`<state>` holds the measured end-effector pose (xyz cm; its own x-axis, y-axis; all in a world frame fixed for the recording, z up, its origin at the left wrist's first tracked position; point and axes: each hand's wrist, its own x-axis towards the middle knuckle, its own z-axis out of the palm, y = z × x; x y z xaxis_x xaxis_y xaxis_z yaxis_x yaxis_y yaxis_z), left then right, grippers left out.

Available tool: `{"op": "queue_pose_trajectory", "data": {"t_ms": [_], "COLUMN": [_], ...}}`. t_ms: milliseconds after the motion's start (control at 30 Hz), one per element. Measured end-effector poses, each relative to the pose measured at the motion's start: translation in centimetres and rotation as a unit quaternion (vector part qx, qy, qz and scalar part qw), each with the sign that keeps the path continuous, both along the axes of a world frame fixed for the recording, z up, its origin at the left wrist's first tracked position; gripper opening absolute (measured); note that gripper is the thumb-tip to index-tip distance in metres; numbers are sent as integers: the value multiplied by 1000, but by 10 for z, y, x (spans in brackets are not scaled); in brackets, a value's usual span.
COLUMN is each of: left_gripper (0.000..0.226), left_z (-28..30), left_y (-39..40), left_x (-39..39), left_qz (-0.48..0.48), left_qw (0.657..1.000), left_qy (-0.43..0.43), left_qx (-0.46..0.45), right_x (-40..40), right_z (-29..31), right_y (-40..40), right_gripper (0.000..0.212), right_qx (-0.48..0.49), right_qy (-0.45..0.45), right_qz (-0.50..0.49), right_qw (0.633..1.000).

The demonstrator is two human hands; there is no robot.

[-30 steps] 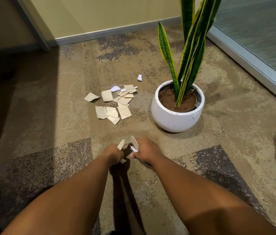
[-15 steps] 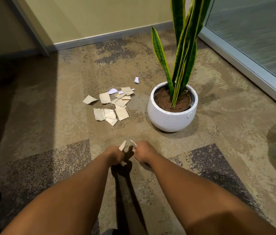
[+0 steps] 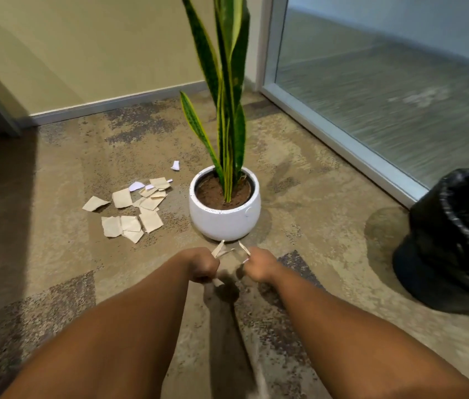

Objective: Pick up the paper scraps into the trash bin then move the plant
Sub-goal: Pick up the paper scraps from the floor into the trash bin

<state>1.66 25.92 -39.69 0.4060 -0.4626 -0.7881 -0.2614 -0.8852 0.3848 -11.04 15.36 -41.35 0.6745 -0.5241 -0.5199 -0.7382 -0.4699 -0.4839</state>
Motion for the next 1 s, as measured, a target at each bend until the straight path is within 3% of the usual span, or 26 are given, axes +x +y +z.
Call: {"op": "queue_pose_trajectory", "data": {"t_ms": [133,333,400,533,700,767,1000], "left_gripper": [21,28,23,31,19,10,11], "left_z": [27,90,103,127,164,178,195], "left_y": [-48,-120,-147,-194,-249,-265,-304], "left_x": [-34,-92,-106,-134,-184,-206,-275], "left_qz": [-64,-149,-158,-128,-137,-146,-143], "left_qw": [998,968,963,950,931,924,922], "left_qy": [-5,-158,-148,-124,-60,-40,-4], "left_qx": [-4,-124,-161,-257,-332,-350,-359], "right_x": [-30,-69,-83,-114,-153,-170,-236], "right_z": [25,83,103,139,182,195,206], "right_y": [-38,-83,-97,-126,-164,-177,-209], "right_gripper": [34,18,15,40,38,38,39], "right_qx": [-8,3,3,-14,-59,-72,-125], "right_qy": [-28,-157,-200,-254,-303,-318,-301], "right_qz": [-63,-234,-297,-395,-484,-526,-636], "right_qw": [998,959,934,883,819,786,700]}}
